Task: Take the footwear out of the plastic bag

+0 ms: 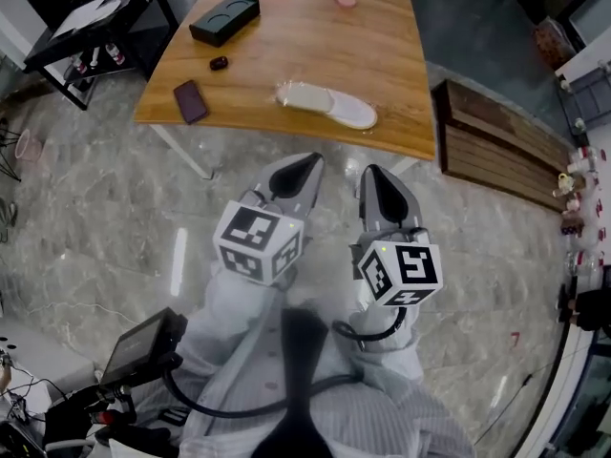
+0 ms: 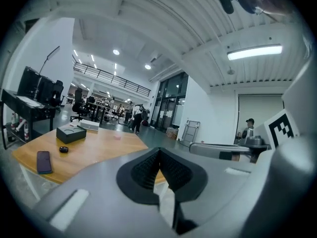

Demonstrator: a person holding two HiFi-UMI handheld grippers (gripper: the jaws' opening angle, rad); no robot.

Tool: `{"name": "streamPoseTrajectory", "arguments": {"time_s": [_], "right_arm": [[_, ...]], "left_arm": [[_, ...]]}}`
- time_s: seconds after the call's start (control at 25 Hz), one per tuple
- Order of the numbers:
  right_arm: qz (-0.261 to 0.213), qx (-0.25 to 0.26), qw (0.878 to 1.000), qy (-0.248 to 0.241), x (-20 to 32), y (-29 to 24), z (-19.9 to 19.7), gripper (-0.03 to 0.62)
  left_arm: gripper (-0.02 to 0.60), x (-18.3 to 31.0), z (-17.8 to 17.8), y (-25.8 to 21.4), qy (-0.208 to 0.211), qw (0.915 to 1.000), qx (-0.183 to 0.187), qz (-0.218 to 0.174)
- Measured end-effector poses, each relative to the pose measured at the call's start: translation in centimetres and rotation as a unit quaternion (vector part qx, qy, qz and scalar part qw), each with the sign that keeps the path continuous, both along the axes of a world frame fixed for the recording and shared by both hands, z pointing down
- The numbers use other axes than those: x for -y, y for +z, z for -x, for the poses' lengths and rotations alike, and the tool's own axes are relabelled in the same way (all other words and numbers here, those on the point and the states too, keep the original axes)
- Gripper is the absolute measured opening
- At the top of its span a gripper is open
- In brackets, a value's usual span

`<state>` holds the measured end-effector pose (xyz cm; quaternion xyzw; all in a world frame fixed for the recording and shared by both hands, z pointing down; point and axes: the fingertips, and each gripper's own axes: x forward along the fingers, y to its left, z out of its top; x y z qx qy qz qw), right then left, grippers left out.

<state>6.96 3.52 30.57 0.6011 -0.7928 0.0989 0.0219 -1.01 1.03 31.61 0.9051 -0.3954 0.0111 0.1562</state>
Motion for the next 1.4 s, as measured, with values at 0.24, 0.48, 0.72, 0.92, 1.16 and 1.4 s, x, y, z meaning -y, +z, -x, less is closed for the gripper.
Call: {"name": "streamPoseTrajectory", "arguments": {"time_s": [0.24, 0.48, 0.72, 0.92, 1.16, 1.4], "right_arm": [[0.054, 0.002, 0.998, 0.024, 11.1, 3.1, -1.3, 0.012], [0.123, 0.004, 0.992, 0.022, 19.7, 8.9, -4.7, 0.012], [0.196, 0.016, 0.980, -0.013, 26.8, 12.9, -9.2, 0.013], [0.302, 0.062, 0.950, -0.059, 29.9, 18.3, -12.4, 0.014], [0.430, 0.193, 0.877, -0.094, 28.4, 24.3, -15.6, 0.104], [0.517, 0.222, 0.817, -0.126, 14.9, 21.1, -11.9, 0.166]], "left_arm": [[0.002, 10.9, -0.7, 4.7, 0.030, 0.9969, 0.013, 0.071], [0.002, 19.5, -2.4, 10.0, 0.040, 0.9901, 0.029, 0.131], [0.002, 27.7, -6.2, 13.3, 0.069, 0.9776, 0.051, 0.192], [0.004, 30.8, -7.1, 17.6, 0.116, 0.9508, 0.032, 0.285], [0.145, 31.9, -3.1, 21.1, 0.151, 0.9075, -0.009, 0.392], [0.167, 21.0, 9.5, 16.6, 0.087, 0.8913, 0.013, 0.445]]}}
